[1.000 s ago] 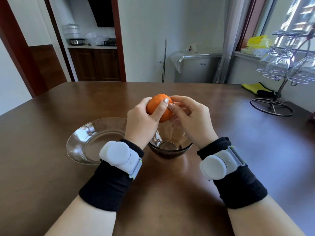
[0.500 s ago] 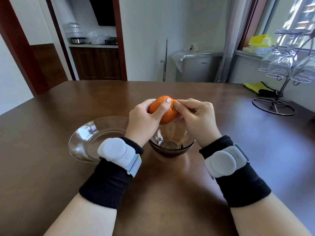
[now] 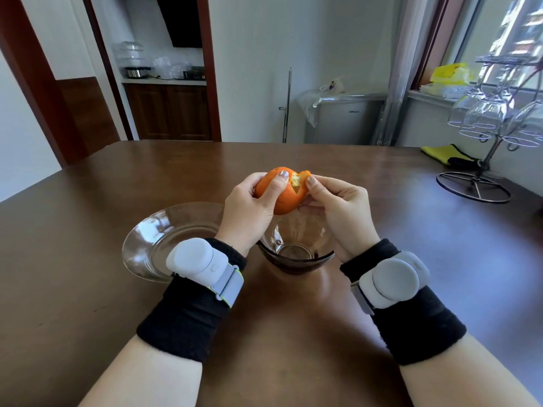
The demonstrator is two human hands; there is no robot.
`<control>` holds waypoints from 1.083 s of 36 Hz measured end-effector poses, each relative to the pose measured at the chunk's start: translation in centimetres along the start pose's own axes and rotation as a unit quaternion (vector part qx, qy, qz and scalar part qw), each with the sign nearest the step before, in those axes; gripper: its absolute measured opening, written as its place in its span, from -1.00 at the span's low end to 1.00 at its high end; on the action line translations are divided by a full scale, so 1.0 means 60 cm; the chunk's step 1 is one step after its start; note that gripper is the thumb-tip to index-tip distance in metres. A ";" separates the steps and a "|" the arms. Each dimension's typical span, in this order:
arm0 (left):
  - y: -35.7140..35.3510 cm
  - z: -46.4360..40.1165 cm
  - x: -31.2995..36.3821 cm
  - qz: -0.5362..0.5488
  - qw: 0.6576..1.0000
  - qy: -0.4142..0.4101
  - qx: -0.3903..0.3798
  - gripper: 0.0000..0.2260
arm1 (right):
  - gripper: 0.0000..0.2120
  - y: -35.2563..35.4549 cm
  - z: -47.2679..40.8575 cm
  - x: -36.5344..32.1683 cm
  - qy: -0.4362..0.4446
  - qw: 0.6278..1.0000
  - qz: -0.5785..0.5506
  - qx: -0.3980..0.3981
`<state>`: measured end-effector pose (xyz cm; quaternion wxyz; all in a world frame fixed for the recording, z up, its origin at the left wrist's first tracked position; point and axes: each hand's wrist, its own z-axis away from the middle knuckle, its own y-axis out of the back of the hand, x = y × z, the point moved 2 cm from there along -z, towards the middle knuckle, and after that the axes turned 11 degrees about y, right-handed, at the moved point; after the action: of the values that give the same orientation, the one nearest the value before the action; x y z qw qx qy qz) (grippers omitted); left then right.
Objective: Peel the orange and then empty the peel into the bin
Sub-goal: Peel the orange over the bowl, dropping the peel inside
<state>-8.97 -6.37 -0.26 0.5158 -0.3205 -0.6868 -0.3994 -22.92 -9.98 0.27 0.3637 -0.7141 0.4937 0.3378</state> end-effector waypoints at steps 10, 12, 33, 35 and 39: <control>-0.003 -0.006 -0.005 0.012 1.000 -0.012 0.012 -0.63 | -0.84 -0.004 -0.001 0.012 -0.042 0.996 -0.065 0.041; -0.003 -0.003 -0.002 0.002 0.999 -0.028 0.025 -0.59 | -0.82 -0.005 0.000 0.007 -0.021 0.998 -0.048 0.046; -0.007 -0.002 0.006 0.141 0.989 0.010 -0.054 -0.67 | -0.86 0.008 -0.012 -0.011 -0.087 0.985 -0.150 0.005; -0.007 -0.004 0.007 0.154 0.986 0.032 -0.051 -0.57 | -0.85 0.008 -0.012 -0.012 -0.108 0.978 -0.178 -0.010; 0.000 -0.010 0.006 0.215 0.972 0.072 -0.064 -0.44 | -0.83 0.003 -0.010 -0.015 -0.144 0.962 -0.230 -0.038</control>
<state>-8.77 -6.89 0.20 0.6160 -0.4633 -0.5359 -0.3445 -23.26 -10.10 1.29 0.4717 -0.7652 0.2453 0.3630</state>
